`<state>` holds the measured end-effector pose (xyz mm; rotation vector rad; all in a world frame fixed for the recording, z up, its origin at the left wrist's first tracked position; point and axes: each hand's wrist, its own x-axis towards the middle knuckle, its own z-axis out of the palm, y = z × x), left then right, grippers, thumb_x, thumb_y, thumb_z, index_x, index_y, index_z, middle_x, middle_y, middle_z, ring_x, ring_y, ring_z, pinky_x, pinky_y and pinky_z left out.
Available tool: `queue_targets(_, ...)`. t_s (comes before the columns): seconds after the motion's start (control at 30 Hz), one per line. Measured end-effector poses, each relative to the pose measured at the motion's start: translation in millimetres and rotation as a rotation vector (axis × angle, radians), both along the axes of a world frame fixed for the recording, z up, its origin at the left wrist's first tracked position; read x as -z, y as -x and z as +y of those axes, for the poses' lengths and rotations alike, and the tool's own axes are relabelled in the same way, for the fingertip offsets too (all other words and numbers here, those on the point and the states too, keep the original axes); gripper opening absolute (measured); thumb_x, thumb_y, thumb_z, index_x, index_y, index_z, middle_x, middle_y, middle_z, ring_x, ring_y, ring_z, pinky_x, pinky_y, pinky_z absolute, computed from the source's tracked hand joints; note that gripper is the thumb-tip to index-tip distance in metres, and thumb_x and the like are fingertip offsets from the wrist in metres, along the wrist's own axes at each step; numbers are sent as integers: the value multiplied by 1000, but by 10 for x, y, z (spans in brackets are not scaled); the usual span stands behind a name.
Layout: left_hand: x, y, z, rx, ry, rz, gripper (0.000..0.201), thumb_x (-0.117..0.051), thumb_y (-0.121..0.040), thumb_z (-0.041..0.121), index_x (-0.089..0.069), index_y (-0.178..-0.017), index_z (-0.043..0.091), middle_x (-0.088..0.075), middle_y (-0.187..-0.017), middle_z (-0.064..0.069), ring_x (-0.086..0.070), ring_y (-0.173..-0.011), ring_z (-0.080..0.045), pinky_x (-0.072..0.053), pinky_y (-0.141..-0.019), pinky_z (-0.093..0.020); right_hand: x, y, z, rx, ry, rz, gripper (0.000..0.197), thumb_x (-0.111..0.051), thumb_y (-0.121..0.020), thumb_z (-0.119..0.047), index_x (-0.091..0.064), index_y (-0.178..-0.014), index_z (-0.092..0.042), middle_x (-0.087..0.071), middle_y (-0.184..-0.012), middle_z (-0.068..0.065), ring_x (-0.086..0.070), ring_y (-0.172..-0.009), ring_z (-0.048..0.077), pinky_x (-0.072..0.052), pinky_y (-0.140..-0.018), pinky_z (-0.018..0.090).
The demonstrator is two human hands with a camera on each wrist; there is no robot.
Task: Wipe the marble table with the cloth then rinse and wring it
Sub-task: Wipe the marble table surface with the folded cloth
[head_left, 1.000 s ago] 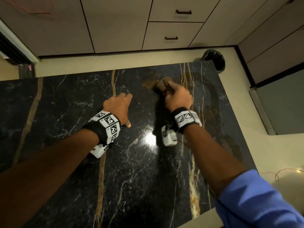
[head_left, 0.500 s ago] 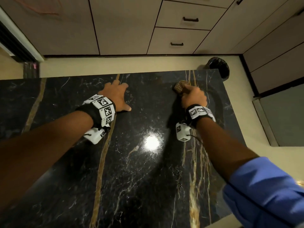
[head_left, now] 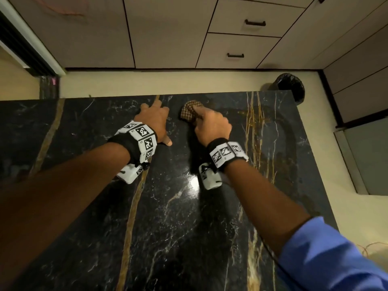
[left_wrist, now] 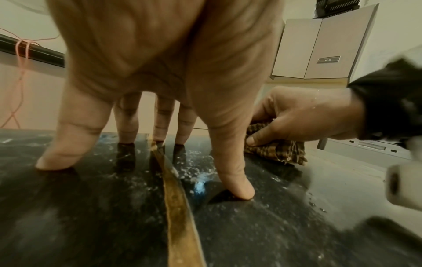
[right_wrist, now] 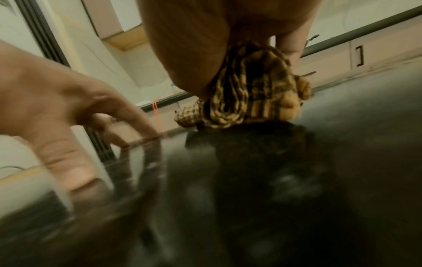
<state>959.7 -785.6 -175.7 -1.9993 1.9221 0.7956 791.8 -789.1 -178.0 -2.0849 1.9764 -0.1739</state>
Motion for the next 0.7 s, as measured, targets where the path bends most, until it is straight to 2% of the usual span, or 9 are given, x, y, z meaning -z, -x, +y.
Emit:
queue_targets(0.1,-6,3,-21,-5,-17,16,100,-91,-53,43,-42,-137,19,-30,-143,-4,-27,-132,-41,-45,-93,-59,-77,408,-307,158,-42,47,39,-54,-94,-18,-56,-129,-36,-67,-115,2,-65,-99,28,-52,-80,37)
queue_targets(0.17,-12,10,-34,-11,-24,24,101,-91,-52,42,-42,-136,19,-30,-143,-4,-26,-132,-43,-45,-93,-60,-162,689,-462,312,-78,38,42,-58,-91,-18,-56,-129,-35,-66,-120,7,-63,-106,31,-51,-87,40)
queue_targets(0.23,-9,11,-34,-17,-25,31,102,-92,-52,41,-41,-137,18,-29,-143,-4,-25,-133,-43,-45,-94,-61,-218,812,-514,385,-90,18,48,-61,-87,-19,-56,-131,-37,-62,-127,9,-59,-115,33,-48,-94,42)
queue_targets(0.33,17,0,-37,5,-22,42,104,-91,-53,42,-38,-139,17,-30,-142,-6,-25,-131,-44,-43,-96,-60,-229,597,-422,296,-30,12,49,-61,-88,-16,-54,-133,-35,-64,-123,4,-61,-111,27,-49,-87,35)
queue_targets(0.4,33,-12,-40,9,-16,40,105,-91,-52,43,-38,-139,16,-31,-141,-6,-26,-130,-44,-43,-97,-60,-193,294,-337,181,14,-14,48,-61,-88,-16,-54,-132,-35,-65,-121,1,-63,-107,25,-51,-88,37)
queue_targets(0.53,49,1,-53,15,-7,23,105,-90,-52,45,-38,-138,16,-31,-142,-6,-25,-131,-44,-41,-99,-59,-32,-151,-273,-13,-23,-2,46,-58,-86,-15,-57,-129,-33,-64,-123,2,-62,-110,30,-50,-89,43)
queue_targets(0.63,69,-7,-55,25,-9,22,106,-90,-53,46,-37,-140,16,-31,-143,-6,-26,-131,-44,-40,-100,-59,1,-66,-411,-36,-7,32,47,-56,-89,-12,-53,-131,-32,-62,-125,3,-62,-108,29,-51,-87,46)
queue_targets(0.7,73,-11,-49,23,-12,24,106,-90,-54,45,-36,-140,17,-30,-143,-6,-26,-131,-44,-40,-101,-59,-14,190,-551,16,-27,86,47,-56,-90,-11,-52,-131,-33,-62,-122,4,-62,-106,29,-51,-84,44)
